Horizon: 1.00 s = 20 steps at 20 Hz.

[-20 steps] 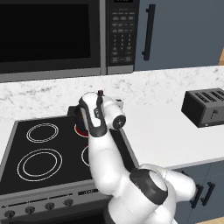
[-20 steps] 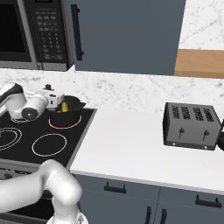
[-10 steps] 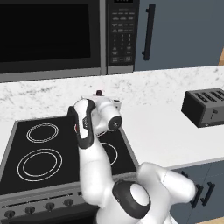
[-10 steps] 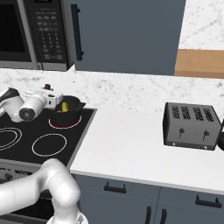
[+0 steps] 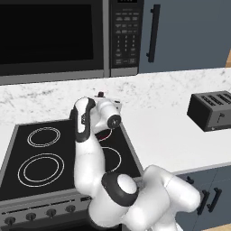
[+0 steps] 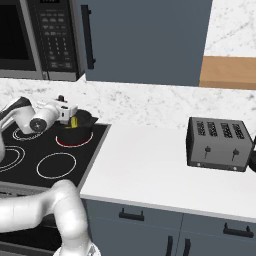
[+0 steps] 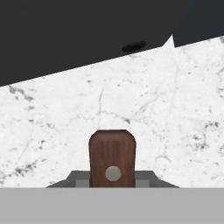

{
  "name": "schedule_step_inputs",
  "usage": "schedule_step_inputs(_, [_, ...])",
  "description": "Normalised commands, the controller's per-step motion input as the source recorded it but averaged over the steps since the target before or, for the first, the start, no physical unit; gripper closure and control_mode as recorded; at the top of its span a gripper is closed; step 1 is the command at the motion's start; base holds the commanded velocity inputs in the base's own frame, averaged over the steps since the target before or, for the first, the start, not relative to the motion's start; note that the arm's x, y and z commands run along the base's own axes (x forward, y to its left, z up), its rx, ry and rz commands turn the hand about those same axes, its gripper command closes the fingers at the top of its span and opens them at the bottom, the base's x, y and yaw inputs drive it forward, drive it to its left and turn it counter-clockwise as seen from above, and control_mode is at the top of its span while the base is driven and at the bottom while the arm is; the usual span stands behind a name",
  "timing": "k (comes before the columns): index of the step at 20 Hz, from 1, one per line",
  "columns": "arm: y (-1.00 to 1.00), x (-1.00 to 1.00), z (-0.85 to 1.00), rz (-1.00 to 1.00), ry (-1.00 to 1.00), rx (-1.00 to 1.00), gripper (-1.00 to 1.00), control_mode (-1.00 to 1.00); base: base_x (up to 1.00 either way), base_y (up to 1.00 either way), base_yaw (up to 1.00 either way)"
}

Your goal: Put the cucumber and lemon in the pot. Retrieve the spatula and lightly stir the vegetables in the pot.

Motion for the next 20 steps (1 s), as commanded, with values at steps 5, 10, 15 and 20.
schedule_step_inputs(5, [0.0,0.62,-0.54,-0.02,0.0,0.0,1.0,-1.0,0.0,0.0,0.0])
schedule_step_inputs(10, [0.0,0.52,-0.54,-0.01,0.0,0.0,1.0,-1.0,0.0,0.0,0.0])
schedule_step_inputs(15, [0.0,0.47,-0.69,-0.01,0.04,0.0,1.0,-1.0,0.0,0.0,0.0])
schedule_step_inputs(20, [0.06,0.44,-0.42,-0.01,0.02,0.0,1.0,-1.0,0.0,0.0,0.0])
